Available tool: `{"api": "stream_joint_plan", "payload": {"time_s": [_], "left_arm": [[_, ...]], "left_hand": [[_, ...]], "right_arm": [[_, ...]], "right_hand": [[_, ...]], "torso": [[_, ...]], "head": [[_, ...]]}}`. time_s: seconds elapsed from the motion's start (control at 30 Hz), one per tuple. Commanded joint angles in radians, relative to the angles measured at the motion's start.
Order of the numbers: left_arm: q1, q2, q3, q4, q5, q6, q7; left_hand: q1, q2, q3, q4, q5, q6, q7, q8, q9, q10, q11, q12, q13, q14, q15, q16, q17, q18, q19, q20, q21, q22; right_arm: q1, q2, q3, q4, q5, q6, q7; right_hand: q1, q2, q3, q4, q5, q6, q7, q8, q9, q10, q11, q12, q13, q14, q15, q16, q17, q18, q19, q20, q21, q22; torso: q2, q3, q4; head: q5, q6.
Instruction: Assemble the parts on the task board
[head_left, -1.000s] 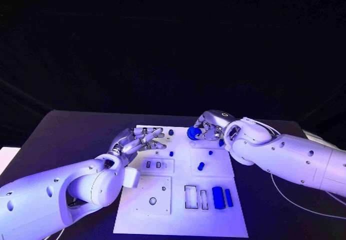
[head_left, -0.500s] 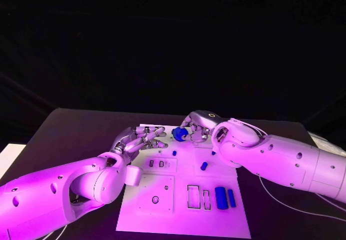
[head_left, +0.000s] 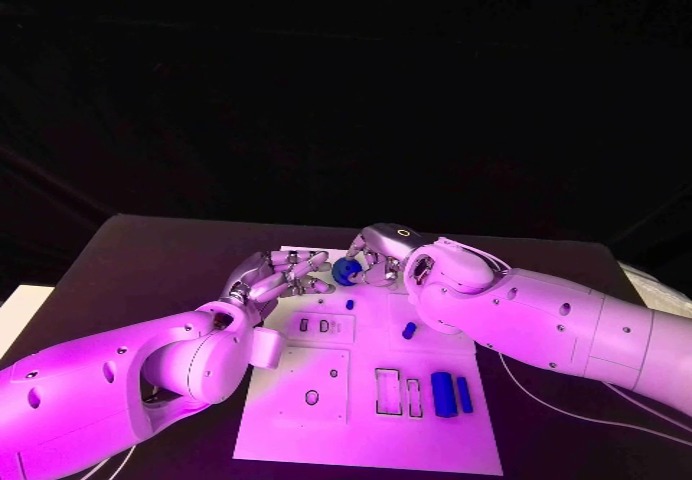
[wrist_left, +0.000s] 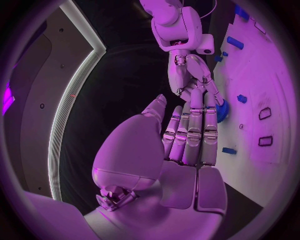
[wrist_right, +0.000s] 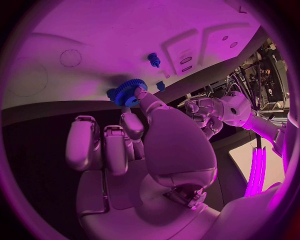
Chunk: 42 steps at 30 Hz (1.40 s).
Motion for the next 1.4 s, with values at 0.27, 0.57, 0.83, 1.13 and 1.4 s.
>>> {"api": "stream_joint_plan", "payload": {"time_s": [0.27,0.57,0.83,1.13,1.4], "left_arm": [[0.001,0.002,0.001,-0.002,0.005,0.02,0.011],[0.001,0.003,0.001,-0.003,0.005,0.022,0.01],[0.001,0.002,0.001,-0.002,0.006,0.025,0.01],[0.001,0.0,0.001,-0.003,0.007,0.028,0.01],[0.001,-0.003,0.001,-0.002,0.013,0.028,0.01]], "left_hand": [[0.012,-0.001,0.002,-0.006,-0.001,-0.008,0.001,0.002,0.001,-0.007,0.0,0.007,-0.002,-0.007,-0.002,0.006,0.002,0.019,-0.002,0.005,-0.001,-0.001],[0.012,-0.001,0.002,-0.006,-0.001,-0.008,0.001,0.002,0.001,-0.007,0.0,0.007,-0.002,-0.007,-0.002,0.006,0.002,0.019,-0.002,0.005,-0.001,-0.001],[0.012,-0.001,0.002,-0.006,-0.001,-0.008,0.001,0.002,0.001,-0.007,0.0,0.007,-0.002,-0.007,-0.002,0.006,0.002,0.019,-0.002,0.005,-0.001,-0.001],[0.013,-0.001,0.004,-0.008,-0.001,-0.009,0.002,0.003,0.001,-0.007,0.0,0.008,-0.002,-0.009,-0.002,0.007,0.003,0.019,-0.003,0.005,-0.001,-0.001],[0.013,-0.001,0.004,-0.009,-0.001,-0.009,0.002,0.003,0.001,-0.007,0.0,0.008,-0.002,-0.009,-0.002,0.008,0.003,0.019,-0.003,0.005,-0.001,-0.001]], "right_arm": [[-0.01,0.02,-0.002,-0.023,-0.02,0.042,0.0],[-0.013,0.029,-0.003,-0.032,-0.019,0.02,0.005],[-0.014,0.028,-0.004,-0.035,-0.015,0.015,0.007],[-0.015,-0.007,-0.004,-0.003,0.016,-0.009,0.031],[-0.015,-0.015,-0.004,-0.002,0.067,0.033,0.056]], "right_hand": [[-0.028,-0.015,0.012,0.021,0.008,0.026,-0.01,0.004,0.028,-0.016,0.005,-0.021,-0.009,0.07,-0.003,0.002,0.054,-0.014,0.004,-0.001,0.002,-0.001],[-0.061,-0.052,-0.013,0.036,-0.002,-0.057,0.016,-0.047,0.008,-0.055,0.027,-0.089,-0.058,0.072,0.014,0.011,0.072,-0.015,0.001,0.012,0.001,-0.002],[-0.073,-0.076,-0.063,0.057,0.018,-0.159,0.038,-0.047,-0.007,-0.09,0.049,-0.133,-0.088,0.073,0.035,0.017,0.085,-0.014,-0.001,0.033,0.003,0.0],[-0.067,-0.063,-0.076,0.071,0.051,-0.144,0.035,-0.04,-0.002,-0.081,0.047,-0.115,-0.07,0.073,0.034,0.019,0.087,-0.015,0.002,0.035,0.009,0.009],[-0.077,-0.046,-0.085,0.091,0.071,-0.128,0.033,-0.039,0.001,-0.066,0.045,-0.086,-0.044,0.073,0.033,0.021,0.092,-0.016,0.004,0.033,0.012,0.014]], "torso": [[0.0,0.0014,-0.0026],[-0.001,0.0013,-0.0022],[0.0,0.0012,-0.0024],[0.0,0.0019,-0.003],[0.0,0.0018,-0.0039]], "head": [[0.0,-0.005],[0.001,-0.006],[0.0,-0.007],[0.002,-0.005],[-0.002,-0.005]]}}
